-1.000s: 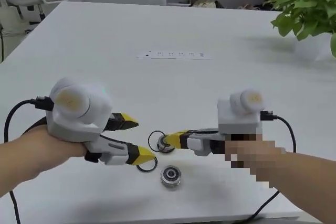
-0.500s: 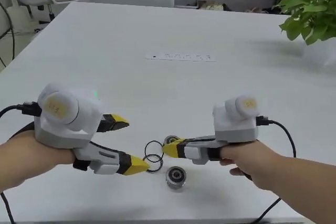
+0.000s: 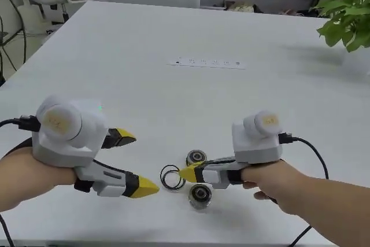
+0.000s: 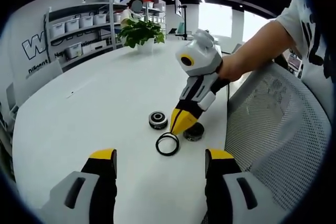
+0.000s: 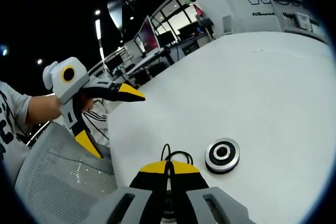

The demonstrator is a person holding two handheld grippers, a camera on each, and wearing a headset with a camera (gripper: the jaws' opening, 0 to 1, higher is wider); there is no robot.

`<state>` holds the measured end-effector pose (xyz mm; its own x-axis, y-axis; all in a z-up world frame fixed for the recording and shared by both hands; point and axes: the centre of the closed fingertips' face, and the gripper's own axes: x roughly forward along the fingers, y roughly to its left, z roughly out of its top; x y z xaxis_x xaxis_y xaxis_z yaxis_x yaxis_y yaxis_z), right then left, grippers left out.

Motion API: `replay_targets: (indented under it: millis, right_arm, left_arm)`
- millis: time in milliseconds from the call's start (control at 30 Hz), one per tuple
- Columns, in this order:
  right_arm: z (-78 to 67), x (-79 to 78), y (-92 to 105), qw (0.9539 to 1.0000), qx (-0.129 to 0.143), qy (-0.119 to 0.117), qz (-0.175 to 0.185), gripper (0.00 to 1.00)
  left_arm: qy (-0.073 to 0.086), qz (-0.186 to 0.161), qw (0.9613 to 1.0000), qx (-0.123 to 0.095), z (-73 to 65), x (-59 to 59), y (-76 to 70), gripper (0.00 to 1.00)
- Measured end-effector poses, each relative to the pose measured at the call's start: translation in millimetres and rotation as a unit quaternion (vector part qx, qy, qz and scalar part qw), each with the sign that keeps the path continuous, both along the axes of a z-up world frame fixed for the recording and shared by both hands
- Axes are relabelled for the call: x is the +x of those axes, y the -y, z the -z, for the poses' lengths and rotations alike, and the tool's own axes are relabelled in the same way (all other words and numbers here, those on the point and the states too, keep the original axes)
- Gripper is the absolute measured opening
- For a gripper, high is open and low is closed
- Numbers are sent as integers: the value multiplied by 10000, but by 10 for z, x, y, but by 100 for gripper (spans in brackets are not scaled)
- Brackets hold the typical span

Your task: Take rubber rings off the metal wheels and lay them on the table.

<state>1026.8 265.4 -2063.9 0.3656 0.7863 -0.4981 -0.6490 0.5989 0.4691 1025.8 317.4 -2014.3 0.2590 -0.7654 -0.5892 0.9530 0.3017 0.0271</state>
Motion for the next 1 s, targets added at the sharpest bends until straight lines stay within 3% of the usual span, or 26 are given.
replay_targets:
  millis: [367,633,1000]
  right_arm:
    - [94,54,81,9996,-275,81,89,0]
    - [102,63,103,9991,-364,174,86,9]
    - [-127,123,177,9986,-177,437,223,16]
  left_arm:
    - [-69,-39,10000,40,60,15,-8,67]
    - [-81,13,9999,121,95,-8,0,66]
    - [-143,58,9998,125,101,5,70,65]
